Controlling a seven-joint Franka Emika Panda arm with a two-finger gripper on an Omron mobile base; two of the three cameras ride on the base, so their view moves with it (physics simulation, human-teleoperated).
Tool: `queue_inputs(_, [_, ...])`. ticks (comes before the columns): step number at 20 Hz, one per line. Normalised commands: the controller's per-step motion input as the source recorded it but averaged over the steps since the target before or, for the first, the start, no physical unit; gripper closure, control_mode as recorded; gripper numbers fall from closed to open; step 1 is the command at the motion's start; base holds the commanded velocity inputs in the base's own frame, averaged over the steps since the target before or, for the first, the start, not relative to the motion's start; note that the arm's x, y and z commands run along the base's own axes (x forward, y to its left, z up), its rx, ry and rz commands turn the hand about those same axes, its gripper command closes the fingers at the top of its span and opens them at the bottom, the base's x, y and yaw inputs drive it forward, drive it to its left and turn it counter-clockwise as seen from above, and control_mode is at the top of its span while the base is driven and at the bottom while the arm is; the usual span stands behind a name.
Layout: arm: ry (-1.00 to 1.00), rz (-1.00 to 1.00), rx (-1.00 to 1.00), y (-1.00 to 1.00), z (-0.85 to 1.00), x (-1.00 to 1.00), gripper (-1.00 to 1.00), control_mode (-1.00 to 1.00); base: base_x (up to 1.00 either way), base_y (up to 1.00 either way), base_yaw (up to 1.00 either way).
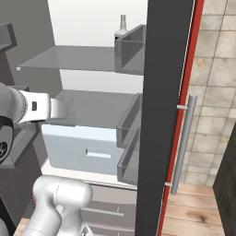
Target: Place the liquor and beer on the top shelf of the fridge to keep them out of children's reach, and place the corn on lower shelves for easy access.
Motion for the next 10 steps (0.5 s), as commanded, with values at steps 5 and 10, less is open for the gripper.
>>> queue_inputs(5, [0.02,0.00,0.00,0.00,0.00,-0.07,-1.00,-1.00,0.00,0.00,0.00])
queue_inputs(10, [0.02,0.00,-0.03,0.00,0.00,-0.17,-1.00,-1.00,0.00,0.00,0.00])
